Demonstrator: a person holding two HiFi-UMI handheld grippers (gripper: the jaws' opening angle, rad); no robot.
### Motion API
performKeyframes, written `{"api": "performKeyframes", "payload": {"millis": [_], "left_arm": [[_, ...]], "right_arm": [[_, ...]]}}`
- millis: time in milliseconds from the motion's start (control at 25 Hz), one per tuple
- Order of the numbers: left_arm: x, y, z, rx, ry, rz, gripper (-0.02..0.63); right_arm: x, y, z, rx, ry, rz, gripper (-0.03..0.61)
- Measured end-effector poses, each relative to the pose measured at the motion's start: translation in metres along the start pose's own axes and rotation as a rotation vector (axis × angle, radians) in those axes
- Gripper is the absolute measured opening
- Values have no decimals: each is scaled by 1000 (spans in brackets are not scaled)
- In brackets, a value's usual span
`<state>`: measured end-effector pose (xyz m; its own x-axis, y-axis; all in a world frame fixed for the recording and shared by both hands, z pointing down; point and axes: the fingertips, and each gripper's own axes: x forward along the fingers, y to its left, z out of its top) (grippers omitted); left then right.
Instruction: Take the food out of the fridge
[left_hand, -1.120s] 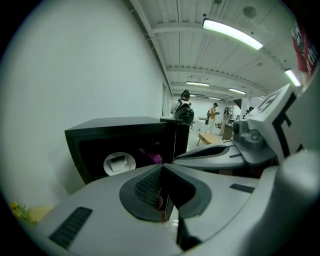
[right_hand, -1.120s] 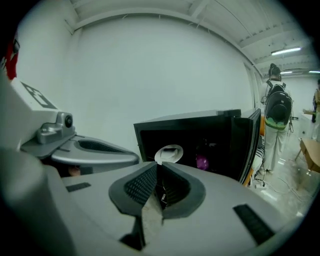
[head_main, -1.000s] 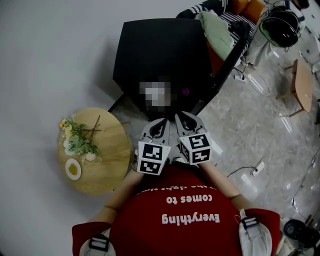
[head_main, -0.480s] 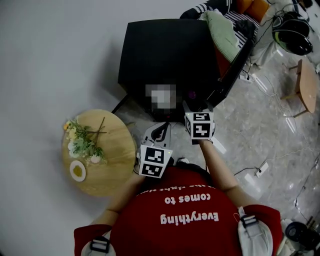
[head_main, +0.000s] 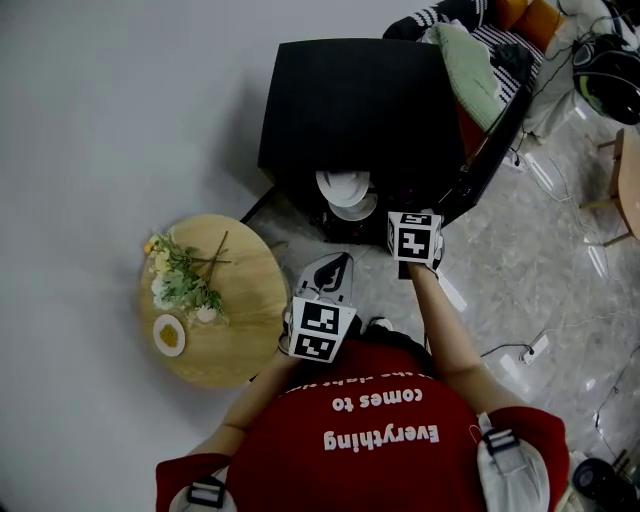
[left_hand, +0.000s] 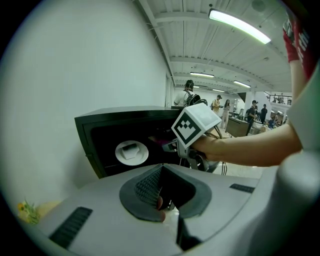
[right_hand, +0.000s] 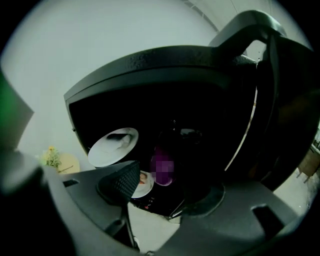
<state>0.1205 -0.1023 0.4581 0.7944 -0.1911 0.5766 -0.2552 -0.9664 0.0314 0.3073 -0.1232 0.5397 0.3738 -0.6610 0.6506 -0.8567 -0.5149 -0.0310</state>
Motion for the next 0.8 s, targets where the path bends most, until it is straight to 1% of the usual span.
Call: {"api": "performKeyframes", "payload": {"millis": [320, 440, 600, 800], "left_arm": [[-2, -2, -7, 11, 24, -8, 6], [-3, 0, -8, 9, 27, -7, 6], [-4, 6, -6, -7, 25, 6, 6], [-5, 8, -4, -4, 16, 13, 6]], "right_arm": [[18, -10, -2, 64, 21, -54, 225], [18, -13, -5, 55, 40, -74, 224], [14, -10, -4, 53, 35, -67, 209], [9, -3, -3, 75, 13, -29, 206]]}}
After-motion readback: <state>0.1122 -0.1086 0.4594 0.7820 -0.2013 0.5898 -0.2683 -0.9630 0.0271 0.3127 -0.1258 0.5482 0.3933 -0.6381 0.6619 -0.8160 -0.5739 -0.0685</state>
